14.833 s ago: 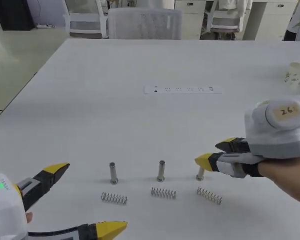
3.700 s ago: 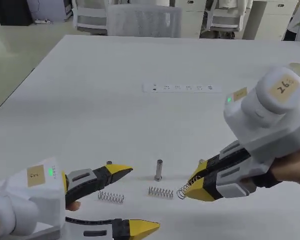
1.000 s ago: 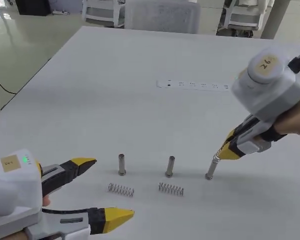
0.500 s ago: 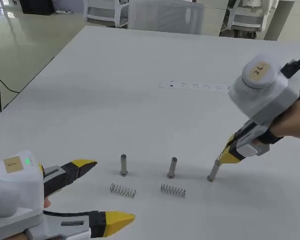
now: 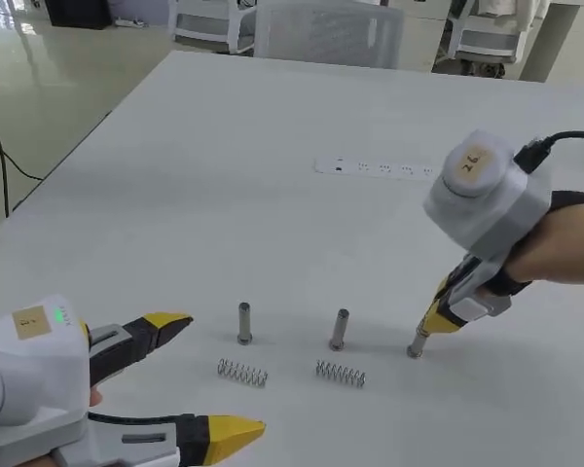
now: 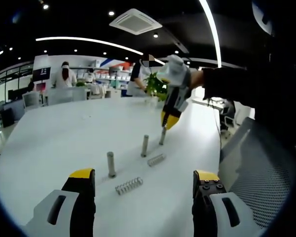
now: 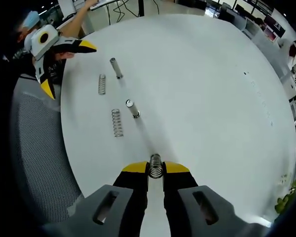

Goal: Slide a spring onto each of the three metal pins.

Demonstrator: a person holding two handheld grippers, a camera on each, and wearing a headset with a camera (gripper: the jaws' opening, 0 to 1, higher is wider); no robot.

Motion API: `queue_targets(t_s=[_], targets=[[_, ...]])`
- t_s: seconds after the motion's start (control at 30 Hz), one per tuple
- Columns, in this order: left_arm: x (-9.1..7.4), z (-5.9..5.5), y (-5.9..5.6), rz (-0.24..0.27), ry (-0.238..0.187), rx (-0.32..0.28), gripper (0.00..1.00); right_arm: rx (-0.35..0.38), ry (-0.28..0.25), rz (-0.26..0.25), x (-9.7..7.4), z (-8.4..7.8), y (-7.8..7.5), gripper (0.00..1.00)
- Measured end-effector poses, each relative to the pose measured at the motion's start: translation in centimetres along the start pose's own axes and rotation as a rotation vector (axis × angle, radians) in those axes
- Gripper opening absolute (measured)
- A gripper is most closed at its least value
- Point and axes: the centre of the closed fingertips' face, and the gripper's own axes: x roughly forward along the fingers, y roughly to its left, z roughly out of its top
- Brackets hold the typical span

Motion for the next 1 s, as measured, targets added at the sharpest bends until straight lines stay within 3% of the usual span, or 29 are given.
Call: queue_targets(t_s=[0.47, 1.0], targets=[[0.0, -0.1, -0.1, -0.001, 0.000, 0.006, 0.78, 0.014, 0.019, 0.016, 1.9, -0.7, 0.2, 0.08], [0.0, 0.0, -0.2, -0.002, 0.002, 0.005, 0.78, 0.025, 0.030, 0.009, 3.0, -1.5, 0.3, 0.09]])
